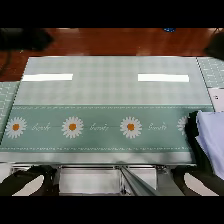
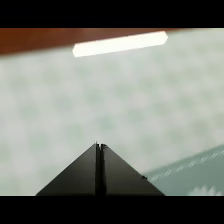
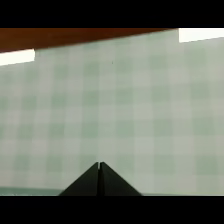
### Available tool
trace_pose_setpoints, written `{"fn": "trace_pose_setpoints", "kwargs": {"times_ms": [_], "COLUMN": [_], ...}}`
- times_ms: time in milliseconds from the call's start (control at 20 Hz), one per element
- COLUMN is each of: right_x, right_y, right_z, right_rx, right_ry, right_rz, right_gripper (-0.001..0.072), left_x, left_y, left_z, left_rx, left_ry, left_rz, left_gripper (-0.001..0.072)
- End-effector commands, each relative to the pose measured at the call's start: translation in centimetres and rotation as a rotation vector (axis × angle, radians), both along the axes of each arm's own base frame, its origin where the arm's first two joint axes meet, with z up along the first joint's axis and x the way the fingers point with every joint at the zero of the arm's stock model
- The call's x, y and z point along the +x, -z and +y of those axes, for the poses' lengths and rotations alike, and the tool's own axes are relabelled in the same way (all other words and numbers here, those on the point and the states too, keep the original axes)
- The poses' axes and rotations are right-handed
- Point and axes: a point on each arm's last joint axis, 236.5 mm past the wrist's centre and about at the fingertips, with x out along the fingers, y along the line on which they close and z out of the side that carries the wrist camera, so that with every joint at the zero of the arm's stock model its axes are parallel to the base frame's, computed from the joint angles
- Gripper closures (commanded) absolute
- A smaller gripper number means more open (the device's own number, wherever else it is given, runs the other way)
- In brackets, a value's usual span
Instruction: Fold the shirts.
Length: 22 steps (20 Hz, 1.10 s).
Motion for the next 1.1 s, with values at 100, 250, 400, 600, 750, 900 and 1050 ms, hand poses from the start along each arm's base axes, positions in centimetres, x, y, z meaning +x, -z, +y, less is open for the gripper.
{"fn": "trace_pose_setpoints", "kwargs": {"times_ms": [100, 250, 400, 600, 750, 900, 1050], "right_x": [-0.1, 0.9, 0.9, 1.0, 1.0, 1.0, 1.0], "right_y": [15.7, 15.5, 15.2, 15.2, 15.2, 15.2, 15.2], "right_z": [5.2, 5.5, 5.4, 5.5, 5.5, 5.5, 5.5], "right_rx": [-0.227, -0.220, -0.220, -0.219, -0.219, -0.219, -0.219], "right_ry": [-0.118, -0.118, -0.118, -0.118, -0.118, -0.118, -0.118], "right_rz": [0.353, 0.310, 0.304, 0.299, 0.300, 0.299, 0.300], "right_gripper": [0.0690, 0.0690, 0.0689, 0.0689, 0.0689, 0.0689, 0.0689], "left_x": [-1.7, -1.2, -1.6, -1.3, -1.3, -1.3, -1.3], "left_y": [12.7, 12.2, 12.6, 12.4, 12.4, 12.4, 12.3], "left_z": [1.3, 1.2, 1.3, 1.2, 1.2, 1.2, 1.2], "left_rx": [0.123, 0.115, 0.121, 0.116, 0.116, 0.116, 0.116], "left_ry": [-0.093, -0.098, -0.094, -0.097, -0.097, -0.097, -0.097], "left_rz": [0.237, 0.209, 0.229, 0.214, 0.214, 0.214, 0.213], "left_gripper": [0.0686, 0.0685, 0.0685, 0.0685, 0.0685, 0.0685, 0.0685]}}
